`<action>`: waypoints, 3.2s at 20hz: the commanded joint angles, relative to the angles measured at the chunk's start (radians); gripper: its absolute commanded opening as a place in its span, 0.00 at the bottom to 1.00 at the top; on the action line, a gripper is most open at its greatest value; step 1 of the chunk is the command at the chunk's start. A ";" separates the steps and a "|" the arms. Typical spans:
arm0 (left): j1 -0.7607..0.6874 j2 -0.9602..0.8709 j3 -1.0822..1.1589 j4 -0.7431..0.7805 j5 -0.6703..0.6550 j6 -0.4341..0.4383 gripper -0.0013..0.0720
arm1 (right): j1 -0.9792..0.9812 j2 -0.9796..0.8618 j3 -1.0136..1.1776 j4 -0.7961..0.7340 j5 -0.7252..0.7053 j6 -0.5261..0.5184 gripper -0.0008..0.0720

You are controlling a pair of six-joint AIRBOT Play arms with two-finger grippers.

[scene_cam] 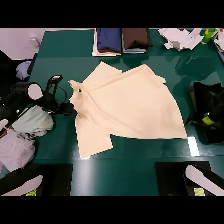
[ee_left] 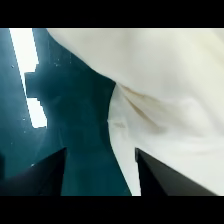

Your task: Fold the shirts.

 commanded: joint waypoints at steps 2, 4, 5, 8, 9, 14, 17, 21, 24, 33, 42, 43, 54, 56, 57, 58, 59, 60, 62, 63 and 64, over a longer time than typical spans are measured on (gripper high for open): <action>0.000 0.006 -0.011 -0.028 0.023 0.000 0.72 | 0.011 0.014 -0.124 0.023 -0.072 -0.011 0.80; 0.000 0.006 -0.011 -0.028 0.020 0.000 0.72 | 0.041 0.004 -0.122 0.021 -0.077 -0.010 0.77; 0.000 0.006 -0.011 -0.028 0.020 0.000 0.72 | 0.052 -0.009 -0.122 0.021 -0.077 -0.010 0.77; 0.000 0.006 -0.011 -0.028 0.016 0.000 0.72 | 0.093 -0.052 -0.122 0.021 -0.081 -0.010 0.65; 0.000 0.006 -0.011 -0.028 0.010 0.000 0.72 | 0.107 -0.056 -0.122 0.018 -0.085 -0.010 0.60; 0.000 0.005 -0.026 -0.034 -0.010 0.017 0.73 | 0.147 0.000 -0.122 0.013 -0.107 -0.010 0.03; 0.000 -0.012 -0.089 -0.094 0.078 0.074 0.73 | 0.146 0.040 -0.122 0.013 -0.111 -0.010 0.03; -0.046 -0.129 -0.116 -0.117 0.129 0.093 0.72 | 0.146 0.043 -0.122 0.017 -0.109 -0.010 0.03; -0.085 -0.192 -0.116 -0.117 0.140 0.093 0.72 | 0.146 0.043 -0.122 0.015 -0.101 -0.010 0.03; -0.085 -0.050 0.077 -0.037 0.071 0.048 0.06 | 0.147 0.052 0.060 0.024 -0.033 -0.010 0.03; -0.085 0.343 0.742 0.078 0.047 0.051 0.06 | 0.146 0.364 0.676 0.023 -0.109 -0.010 0.03; -0.085 0.355 0.813 0.080 0.048 0.051 0.06 | 0.146 0.389 0.750 0.022 -0.114 -0.010 0.03; -0.085 0.340 1.118 0.152 0.012 0.051 0.06 | 0.146 0.225 1.289 -0.012 0.068 -0.002 0.03; -0.085 0.286 1.046 0.198 -0.071 0.051 0.06 | 0.146 0.147 1.327 -0.003 0.125 -0.002 0.03; -0.085 0.252 1.006 0.207 -0.110 0.051 0.06 | 0.146 0.122 1.307 -0.002 0.130 -0.002 0.03; -0.085 0.212 0.962 0.211 -0.142 0.051 0.06 | 0.146 0.098 1.260 -0.002 0.129 -0.002 0.03; -0.085 0.163 0.911 0.211 -0.165 0.052 0.06 | 0.146 0.072 1.208 -0.002 0.132 -0.002 0.03; -0.085 0.109 0.858 0.211 -0.170 0.052 0.06 | 0.147 0.040 1.142 -0.002 0.136 -0.002 0.03; -0.085 0.003 0.756 0.213 -0.150 0.052 0.06 | 0.147 -0.026 0.993 -0.002 0.136 -0.003 0.03; -0.085 -0.056 0.704 0.214 -0.130 0.052 0.06 | 0.150 -0.060 0.917 -0.002 0.132 -0.003 0.03; -0.085 -0.116 0.665 0.214 -0.106 0.053 0.06 | 0.163 -0.101 0.836 -0.003 0.117 -0.003 0.03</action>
